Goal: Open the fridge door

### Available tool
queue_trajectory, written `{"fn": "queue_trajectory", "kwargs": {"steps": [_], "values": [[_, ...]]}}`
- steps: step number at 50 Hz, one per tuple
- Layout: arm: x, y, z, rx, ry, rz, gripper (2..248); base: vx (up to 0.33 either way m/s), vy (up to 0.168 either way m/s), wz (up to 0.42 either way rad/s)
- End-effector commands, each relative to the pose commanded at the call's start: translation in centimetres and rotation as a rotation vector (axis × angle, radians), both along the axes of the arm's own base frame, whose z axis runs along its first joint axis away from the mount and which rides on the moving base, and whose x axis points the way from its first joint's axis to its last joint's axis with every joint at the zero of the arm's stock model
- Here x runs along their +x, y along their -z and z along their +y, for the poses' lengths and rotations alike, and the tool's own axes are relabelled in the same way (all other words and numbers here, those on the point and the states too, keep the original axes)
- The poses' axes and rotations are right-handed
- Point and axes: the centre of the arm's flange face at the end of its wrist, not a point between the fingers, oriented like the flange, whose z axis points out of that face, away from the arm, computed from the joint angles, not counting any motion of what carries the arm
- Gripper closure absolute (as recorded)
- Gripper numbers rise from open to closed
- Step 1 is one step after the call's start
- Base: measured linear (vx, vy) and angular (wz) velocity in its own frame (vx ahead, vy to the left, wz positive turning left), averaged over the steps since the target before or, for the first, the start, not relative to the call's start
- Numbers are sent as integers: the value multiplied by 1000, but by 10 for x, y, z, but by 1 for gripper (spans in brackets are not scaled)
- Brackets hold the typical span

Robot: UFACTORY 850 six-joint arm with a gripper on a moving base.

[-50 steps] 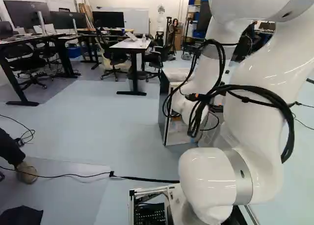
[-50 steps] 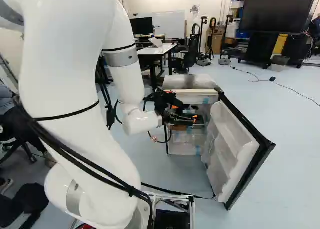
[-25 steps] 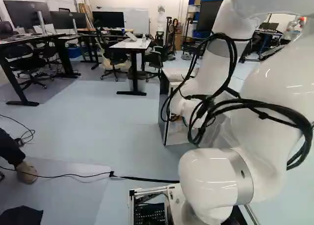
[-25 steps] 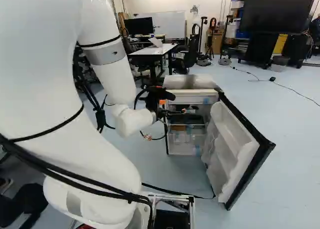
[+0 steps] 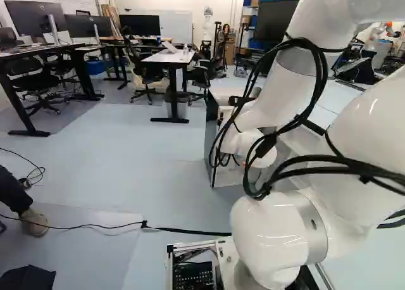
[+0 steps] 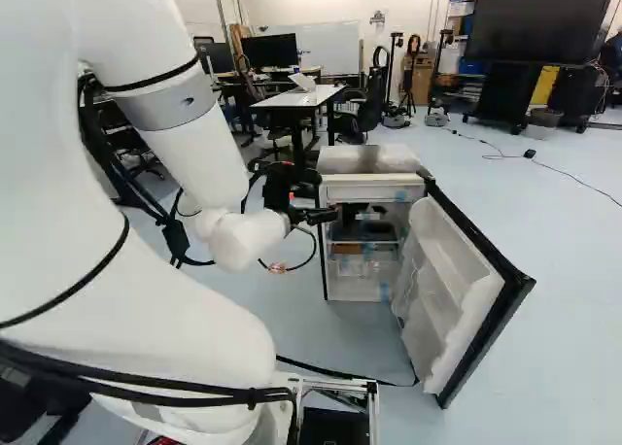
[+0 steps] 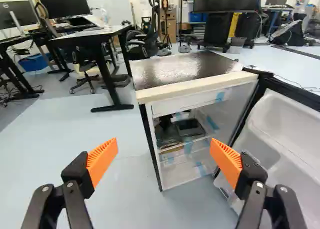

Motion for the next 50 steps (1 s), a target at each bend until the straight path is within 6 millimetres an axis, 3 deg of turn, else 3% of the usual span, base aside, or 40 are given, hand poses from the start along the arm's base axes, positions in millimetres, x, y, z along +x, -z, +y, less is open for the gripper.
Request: {"fn": "queue_trajectory", "kwargs": {"steps": [50], "values": [[-20,-9,23,-48,-202,15,3,0,0,0]]}}
